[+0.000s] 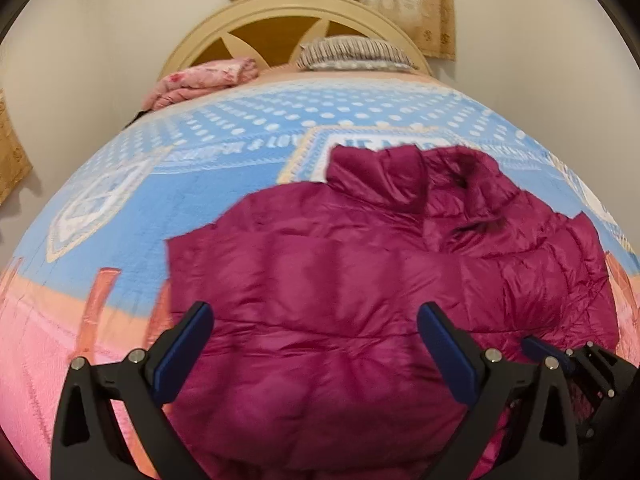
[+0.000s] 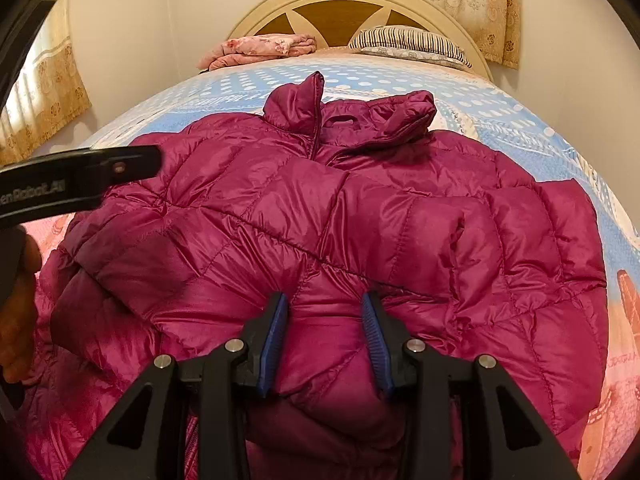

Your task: Fold large clothes

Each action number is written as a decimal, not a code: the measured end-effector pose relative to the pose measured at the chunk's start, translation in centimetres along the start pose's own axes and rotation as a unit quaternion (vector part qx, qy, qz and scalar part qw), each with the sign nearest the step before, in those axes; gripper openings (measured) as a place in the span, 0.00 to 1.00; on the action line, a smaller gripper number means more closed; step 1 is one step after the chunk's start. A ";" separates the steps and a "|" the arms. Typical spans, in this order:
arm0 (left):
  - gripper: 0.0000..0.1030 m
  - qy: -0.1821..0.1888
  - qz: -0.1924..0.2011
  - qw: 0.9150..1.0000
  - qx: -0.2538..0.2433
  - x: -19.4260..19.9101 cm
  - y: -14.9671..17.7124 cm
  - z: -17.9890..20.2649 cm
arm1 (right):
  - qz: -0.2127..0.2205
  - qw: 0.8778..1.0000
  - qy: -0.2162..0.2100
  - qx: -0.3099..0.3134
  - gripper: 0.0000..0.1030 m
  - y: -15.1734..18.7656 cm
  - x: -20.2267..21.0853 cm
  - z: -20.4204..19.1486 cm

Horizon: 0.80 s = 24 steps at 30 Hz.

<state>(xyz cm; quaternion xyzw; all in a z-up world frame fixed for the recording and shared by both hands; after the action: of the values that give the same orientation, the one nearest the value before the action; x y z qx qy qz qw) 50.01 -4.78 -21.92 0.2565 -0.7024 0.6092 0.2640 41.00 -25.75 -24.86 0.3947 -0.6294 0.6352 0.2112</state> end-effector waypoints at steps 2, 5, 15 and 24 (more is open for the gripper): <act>1.00 0.003 -0.022 1.000 -0.002 -1.8 0.7 0.3 | 0.001 1.000 -0.001 -0.001 0.39 0.0 0.0 0.0; 1.00 -0.001 -0.049 0.999 0.000 -3.7 2.4 0.5 | 0.001 1.000 -0.004 -0.003 0.39 0.0 0.0 0.0; 1.00 0.004 -0.047 0.999 0.006 -4.2 3.2 0.4 | 0.002 1.000 -0.008 -0.005 0.40 -0.1 0.0 0.1; 1.00 0.014 -0.050 0.999 0.013 -4.4 3.2 0.2 | -0.003 1.000 -0.008 -0.004 0.42 -0.2 -0.2 0.1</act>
<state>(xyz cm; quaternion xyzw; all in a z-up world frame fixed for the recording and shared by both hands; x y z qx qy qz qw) 51.00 -4.40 -27.27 0.2857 -0.6768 0.6083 0.3005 41.25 -25.78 -24.88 0.4013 -0.6322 0.6289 0.2092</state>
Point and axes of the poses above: each gripper's, at about its wrist camera, not at the fingertips, and x roughly against the way its jaws point, z to its right, y to its underside, the point moved 9 cm from there along -x, roughly the way its jaws point, and after that the axes turned 5 degrees about -y, right-handed, at the moved point
